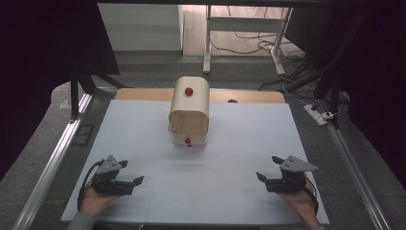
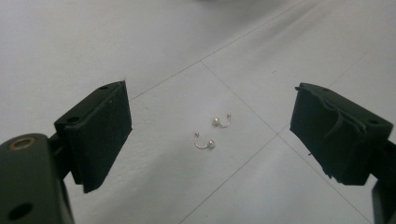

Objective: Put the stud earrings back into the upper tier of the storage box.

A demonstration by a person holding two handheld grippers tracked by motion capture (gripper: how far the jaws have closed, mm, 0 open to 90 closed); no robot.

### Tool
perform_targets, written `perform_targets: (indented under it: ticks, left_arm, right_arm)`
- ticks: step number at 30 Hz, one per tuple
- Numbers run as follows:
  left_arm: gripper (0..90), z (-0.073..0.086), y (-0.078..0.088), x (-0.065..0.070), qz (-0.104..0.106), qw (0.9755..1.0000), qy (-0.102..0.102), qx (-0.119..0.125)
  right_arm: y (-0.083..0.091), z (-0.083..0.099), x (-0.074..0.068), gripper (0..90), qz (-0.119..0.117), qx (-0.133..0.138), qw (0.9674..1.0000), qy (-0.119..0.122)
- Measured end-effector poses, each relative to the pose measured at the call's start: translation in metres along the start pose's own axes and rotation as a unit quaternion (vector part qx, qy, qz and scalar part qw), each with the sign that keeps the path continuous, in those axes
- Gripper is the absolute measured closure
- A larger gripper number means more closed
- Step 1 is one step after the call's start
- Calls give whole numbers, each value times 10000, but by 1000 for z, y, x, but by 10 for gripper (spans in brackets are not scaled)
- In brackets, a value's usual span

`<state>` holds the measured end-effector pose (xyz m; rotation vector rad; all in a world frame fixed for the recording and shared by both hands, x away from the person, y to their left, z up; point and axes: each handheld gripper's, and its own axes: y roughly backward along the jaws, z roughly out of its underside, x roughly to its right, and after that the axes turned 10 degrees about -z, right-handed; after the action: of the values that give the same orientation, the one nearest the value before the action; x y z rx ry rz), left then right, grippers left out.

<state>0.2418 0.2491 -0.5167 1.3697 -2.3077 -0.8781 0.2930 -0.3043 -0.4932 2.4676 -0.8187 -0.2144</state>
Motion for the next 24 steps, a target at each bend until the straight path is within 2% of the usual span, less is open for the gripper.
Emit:
perform_targets:
  ticks: [13, 24]
  left_arm:
    - [133, -1, 2, 0, -54, 10000, -32, 22]
    - [144, -11, 15, 0, -212, 9997, -93, 64]
  right_arm:
    - [2, 3, 1, 182, -112, -20, 9999, -56]
    - [0, 3, -6, 216, -293, -41, 9996, 29]
